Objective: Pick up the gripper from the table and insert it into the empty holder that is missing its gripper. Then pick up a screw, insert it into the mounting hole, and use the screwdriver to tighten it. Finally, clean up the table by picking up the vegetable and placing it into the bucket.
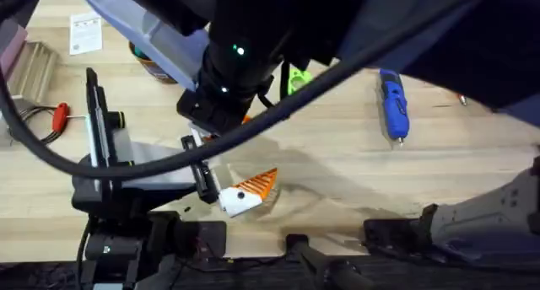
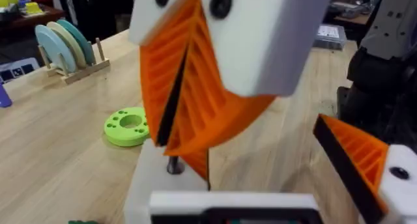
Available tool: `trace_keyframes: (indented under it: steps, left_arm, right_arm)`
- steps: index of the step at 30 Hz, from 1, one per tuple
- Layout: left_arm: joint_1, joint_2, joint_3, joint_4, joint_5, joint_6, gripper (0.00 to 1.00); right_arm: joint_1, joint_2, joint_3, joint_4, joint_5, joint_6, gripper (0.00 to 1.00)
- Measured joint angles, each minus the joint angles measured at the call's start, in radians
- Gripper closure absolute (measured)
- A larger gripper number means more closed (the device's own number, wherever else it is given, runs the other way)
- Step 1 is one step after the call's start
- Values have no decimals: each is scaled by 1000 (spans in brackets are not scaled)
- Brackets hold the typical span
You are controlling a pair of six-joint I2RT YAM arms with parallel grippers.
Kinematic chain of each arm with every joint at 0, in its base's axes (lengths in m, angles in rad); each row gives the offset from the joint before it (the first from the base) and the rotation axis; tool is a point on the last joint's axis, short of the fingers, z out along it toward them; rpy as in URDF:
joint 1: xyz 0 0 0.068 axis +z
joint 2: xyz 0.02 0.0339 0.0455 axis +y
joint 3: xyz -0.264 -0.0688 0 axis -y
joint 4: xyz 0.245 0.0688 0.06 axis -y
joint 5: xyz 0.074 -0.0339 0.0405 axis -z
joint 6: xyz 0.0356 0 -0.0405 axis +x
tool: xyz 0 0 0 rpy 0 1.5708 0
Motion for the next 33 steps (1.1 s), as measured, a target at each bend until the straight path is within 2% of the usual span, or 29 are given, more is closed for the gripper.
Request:
trace_keyframes:
  steps: [33]
  left_arm:
    - [0,0,0,0,0,2,16]
  right_arm:
    - [-14,0,-17,10,-38,3,996]
